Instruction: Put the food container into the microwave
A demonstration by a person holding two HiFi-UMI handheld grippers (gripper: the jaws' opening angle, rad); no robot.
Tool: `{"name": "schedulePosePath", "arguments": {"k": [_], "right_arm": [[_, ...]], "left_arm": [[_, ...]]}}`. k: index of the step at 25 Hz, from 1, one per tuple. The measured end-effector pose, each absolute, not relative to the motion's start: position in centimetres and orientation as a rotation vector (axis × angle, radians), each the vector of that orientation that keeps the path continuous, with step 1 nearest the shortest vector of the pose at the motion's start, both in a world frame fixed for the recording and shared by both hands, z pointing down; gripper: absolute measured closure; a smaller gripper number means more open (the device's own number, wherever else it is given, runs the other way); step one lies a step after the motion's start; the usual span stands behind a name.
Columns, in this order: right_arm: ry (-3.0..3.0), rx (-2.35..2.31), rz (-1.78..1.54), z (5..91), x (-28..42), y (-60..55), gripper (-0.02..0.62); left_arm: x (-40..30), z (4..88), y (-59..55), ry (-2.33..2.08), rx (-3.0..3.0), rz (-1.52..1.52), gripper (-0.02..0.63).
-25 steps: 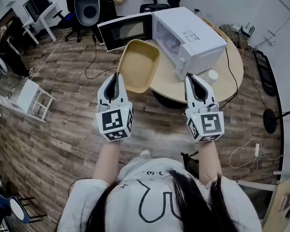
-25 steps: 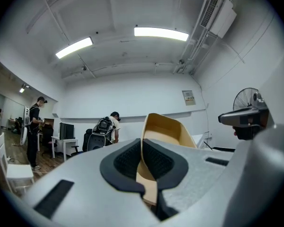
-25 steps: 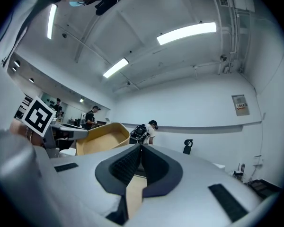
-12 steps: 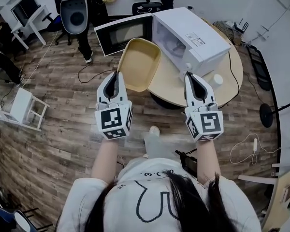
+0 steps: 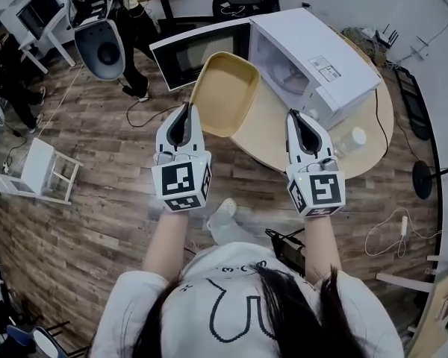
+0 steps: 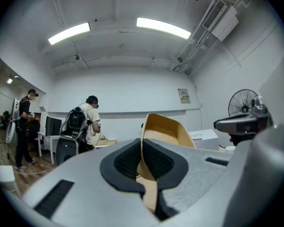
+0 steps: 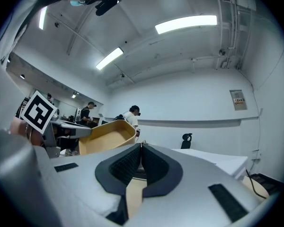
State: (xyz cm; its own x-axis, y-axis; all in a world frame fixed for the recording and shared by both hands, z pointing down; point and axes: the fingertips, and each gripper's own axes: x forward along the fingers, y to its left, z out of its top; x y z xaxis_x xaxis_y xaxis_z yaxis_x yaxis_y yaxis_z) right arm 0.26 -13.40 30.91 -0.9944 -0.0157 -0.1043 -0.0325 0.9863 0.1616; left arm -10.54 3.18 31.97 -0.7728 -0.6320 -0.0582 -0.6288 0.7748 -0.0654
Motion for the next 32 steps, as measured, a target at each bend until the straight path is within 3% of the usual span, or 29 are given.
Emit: {"name": "schedulePosePath", "arguments": {"k": [15,32], "right_arm": [[3.032,-0.406,0.186,32.6,-11.2,-19.7,0.566],[3.047,-0.772,0.164,34.1,-12.7,-21.2,0.566]], "left_arm": [[-25.4,34.3,-6.8,2.798,-1.408,-0.151,0.588],[-30.7,38.4,-11.1,2.737,-1.738,-0.144,0.588]]}}
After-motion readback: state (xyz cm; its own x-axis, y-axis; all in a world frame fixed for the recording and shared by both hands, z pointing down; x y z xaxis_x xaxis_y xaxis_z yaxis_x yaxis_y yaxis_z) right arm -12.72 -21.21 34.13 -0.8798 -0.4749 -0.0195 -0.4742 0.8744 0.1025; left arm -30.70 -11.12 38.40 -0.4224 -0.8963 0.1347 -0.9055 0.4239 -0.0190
